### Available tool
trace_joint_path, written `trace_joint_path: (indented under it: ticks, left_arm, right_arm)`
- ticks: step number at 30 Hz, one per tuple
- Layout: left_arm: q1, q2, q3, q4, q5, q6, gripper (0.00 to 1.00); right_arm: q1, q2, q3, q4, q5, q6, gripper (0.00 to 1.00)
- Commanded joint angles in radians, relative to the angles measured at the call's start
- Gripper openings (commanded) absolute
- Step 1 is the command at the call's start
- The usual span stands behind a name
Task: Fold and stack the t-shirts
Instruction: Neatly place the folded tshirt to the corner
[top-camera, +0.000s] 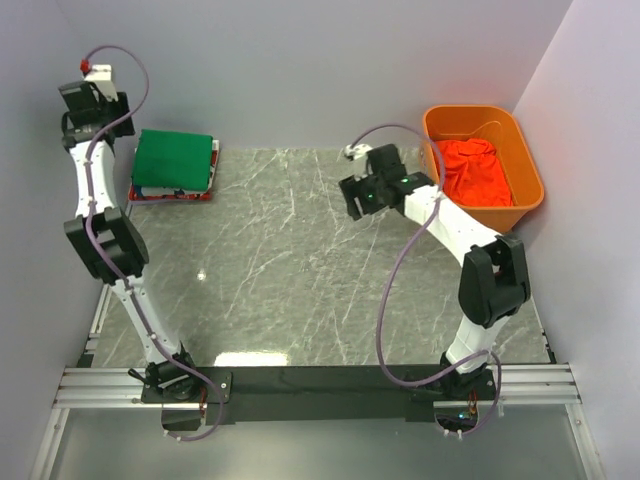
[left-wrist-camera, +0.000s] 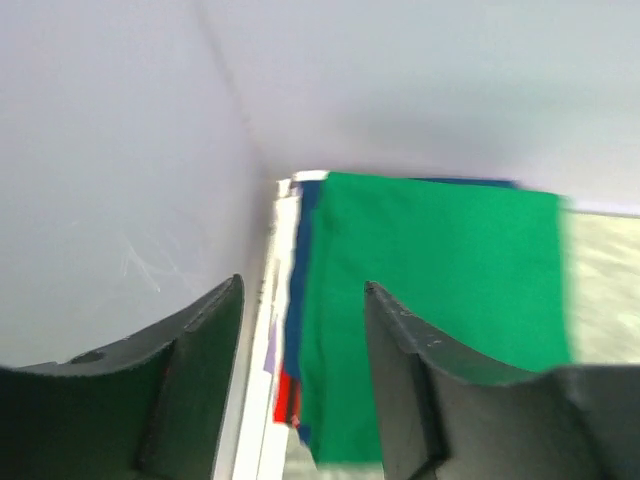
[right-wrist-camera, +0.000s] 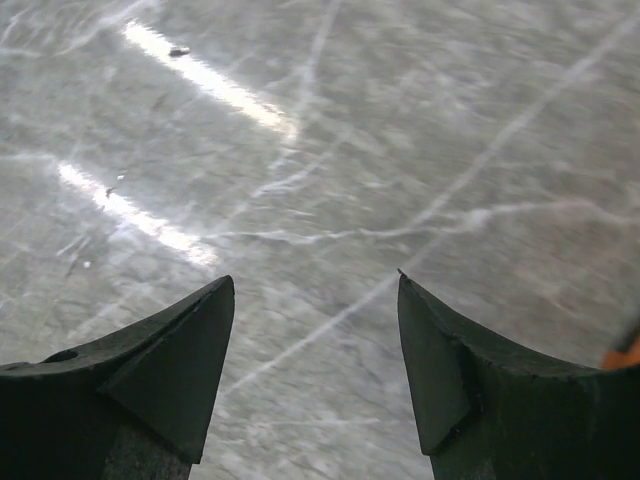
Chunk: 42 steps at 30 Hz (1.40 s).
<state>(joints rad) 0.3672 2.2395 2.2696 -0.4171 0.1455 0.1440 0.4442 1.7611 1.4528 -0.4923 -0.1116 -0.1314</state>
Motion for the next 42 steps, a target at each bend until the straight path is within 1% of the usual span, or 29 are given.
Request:
trace_joint_path:
  ticks: [1,2,4,5,7,10,11,15,18,20,22,23,24,27,28,30,31,33,35,38,39,41,42]
  left_arm:
    - [0.012,-0.155,-0.071,-0.037,0.183,-0.014,0.56]
    - [0.012,-0.175,-0.138,-0.035,0.231,-0.02,0.54]
    - [0.004,-0.195,-0.182,-0.045,0.297,-0.043,0.49]
    - [0.004,-0.193,-0.208,-0.049,0.302,-0.073,0.47]
    - [0.004,-0.179,-0.232,-0.061,0.293,-0.093,0.41]
    - [0.012,-0.178,-0.321,-0.016,0.241,-0.112,0.38]
    - [0.013,-0.173,-0.355,-0.003,0.202,-0.109,0.37]
    - [0.03,-0.092,-0.341,-0.011,0.129,-0.116,0.34]
    - [0.047,-0.034,-0.3,-0.032,0.059,-0.129,0.34]
    - [0.059,-0.012,-0.254,-0.07,0.049,-0.13,0.36]
    - [0.065,-0.032,-0.257,-0.062,0.048,-0.127,0.41]
    - [0.065,-0.05,-0.284,-0.034,0.04,-0.118,0.43]
    - [0.065,-0.091,-0.3,-0.023,0.039,-0.112,0.47]
    - [0.065,-0.168,-0.326,-0.028,0.042,-0.092,0.53]
    - [0.065,-0.188,-0.325,-0.037,0.052,-0.089,0.76]
    - [0.064,-0.246,-0.299,-0.078,0.072,-0.112,0.88]
    - [0.064,-0.27,-0.289,-0.087,0.087,-0.132,0.99]
    - [0.055,-0.337,-0.269,-0.116,0.146,-0.138,0.99]
    - [0.036,-0.372,-0.231,-0.153,0.192,-0.136,1.0]
    - [-0.033,-0.431,-0.182,-0.23,0.227,-0.104,0.99]
    - [-0.09,-0.467,-0.186,-0.233,0.194,-0.106,0.99]
    - [-0.169,-0.526,-0.228,-0.242,0.117,-0.101,0.99]
    - [-0.247,-0.543,-0.251,-0.249,0.088,-0.095,1.0]
  right_arm:
    - [-0.067,-0.077,0.037,-0.029,-0.043,-0.016,0.73]
    - [-0.081,-0.081,0.037,-0.034,-0.074,-0.016,0.73]
    - [-0.101,-0.089,0.038,-0.052,-0.103,-0.017,0.73]
    - [-0.116,-0.089,0.038,-0.06,-0.111,-0.017,0.73]
    - [-0.125,-0.095,0.024,-0.071,-0.114,-0.02,0.73]
    - [-0.133,-0.11,-0.005,-0.066,-0.115,-0.016,0.73]
    - [-0.133,-0.114,-0.011,-0.062,-0.117,-0.013,0.73]
    - [-0.131,-0.121,-0.026,-0.058,-0.12,0.003,0.73]
    - [-0.131,-0.138,-0.045,-0.06,-0.108,-0.005,0.73]
    - [-0.133,-0.153,-0.051,-0.068,-0.096,-0.016,0.73]
    - [-0.131,-0.176,-0.055,-0.077,-0.082,-0.036,0.74]
    - [-0.133,-0.184,-0.057,-0.081,-0.065,-0.054,0.74]
    - [-0.133,-0.202,-0.06,-0.081,-0.056,-0.065,0.74]
    - [-0.144,-0.233,-0.062,-0.077,-0.019,-0.099,0.76]
    - [-0.15,-0.239,-0.057,-0.077,-0.011,-0.105,0.78]
    - [-0.174,-0.259,-0.037,-0.078,-0.002,-0.108,0.79]
    - [-0.185,-0.268,-0.028,-0.081,0.0,-0.105,0.82]
    - [-0.223,-0.297,-0.006,-0.075,-0.006,-0.083,0.88]
    - [-0.254,-0.319,0.014,-0.08,-0.034,-0.059,0.89]
    - [-0.295,-0.376,0.037,-0.071,-0.098,-0.03,0.9]
    - [-0.302,-0.403,0.043,-0.071,-0.117,-0.021,0.9]
    - [-0.303,-0.433,0.037,-0.063,-0.143,0.025,0.91]
    - [-0.303,-0.454,0.018,-0.06,-0.16,0.042,0.91]
